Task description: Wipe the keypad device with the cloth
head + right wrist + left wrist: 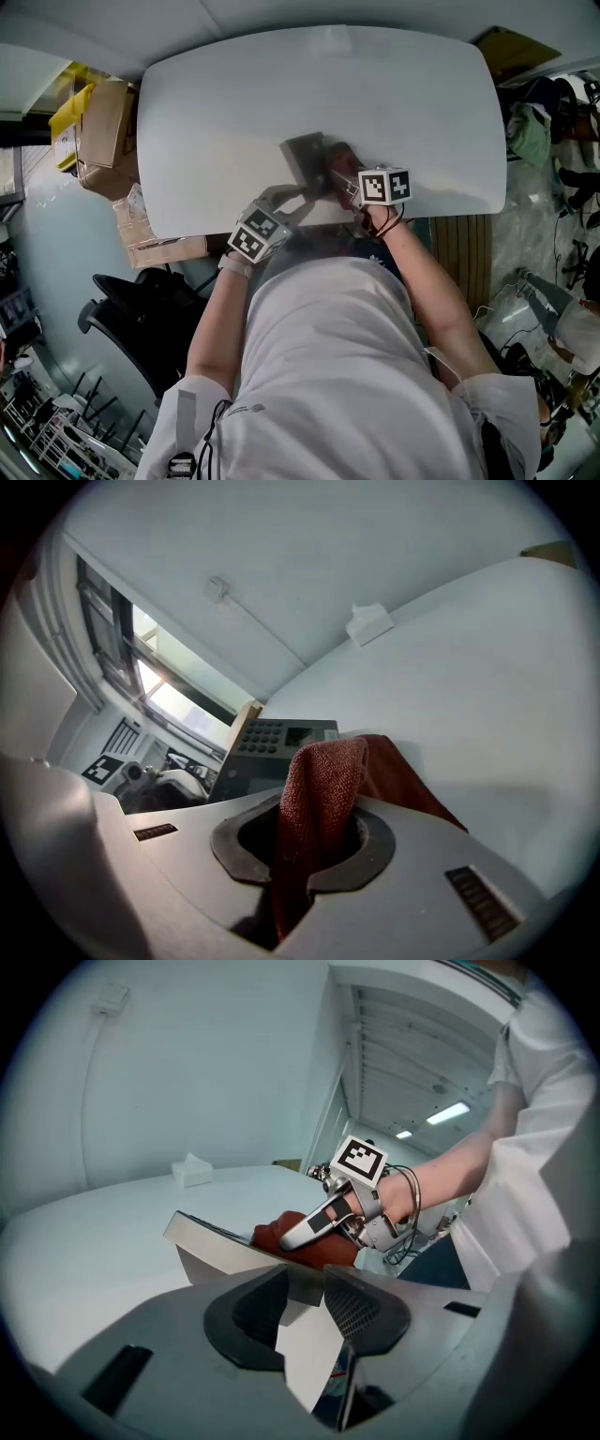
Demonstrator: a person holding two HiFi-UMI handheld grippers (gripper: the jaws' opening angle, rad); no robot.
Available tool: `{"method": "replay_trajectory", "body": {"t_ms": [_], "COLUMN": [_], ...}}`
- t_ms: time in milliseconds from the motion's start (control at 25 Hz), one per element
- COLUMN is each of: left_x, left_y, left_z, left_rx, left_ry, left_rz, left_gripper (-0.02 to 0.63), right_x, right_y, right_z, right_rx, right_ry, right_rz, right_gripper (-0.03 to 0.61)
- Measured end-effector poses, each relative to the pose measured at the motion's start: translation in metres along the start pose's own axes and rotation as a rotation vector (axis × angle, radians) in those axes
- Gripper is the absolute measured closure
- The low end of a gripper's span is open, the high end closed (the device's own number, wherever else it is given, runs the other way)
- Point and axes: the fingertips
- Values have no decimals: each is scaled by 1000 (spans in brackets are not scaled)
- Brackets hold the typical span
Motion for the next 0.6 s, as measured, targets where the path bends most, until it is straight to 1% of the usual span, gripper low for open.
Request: {"method": "replay_trajectory", "body": {"t_ms": [120,200,280,360,480,600], "left_x": [0,-1,-3,-7,-17,-31], "left_y": [0,-1,-2,1,20,46], "left_z": [-1,-2,-3,-3,3,10], "left_rx": [-19,-42,-55,-58,-96,-153], "left_ry": [22,51,97,142,200,278], "left_rz": [2,-1,-7,6,91,207], "left_gripper": [489,488,489,489,492,500], "right_x": [-5,-9,-17,-28,-50,-74], "right_y": [-6,-6,0,11,28,40], "right_z": [16,18,8,-9,-32,-58], "right_rx": [-13,-19,-28,-59,-170,-226], "right_ry": [-48,-46,-2,55,102,175], "right_rz": [-29,-36,3,67,136,183], "right_gripper": [525,525,525,525,525,525]}}
Point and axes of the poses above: the fingertips, and each gripper's own axes: x forward along the fingers, z to its right, y out of its top, and after that the axes turned 4 degrees about z, right-handed
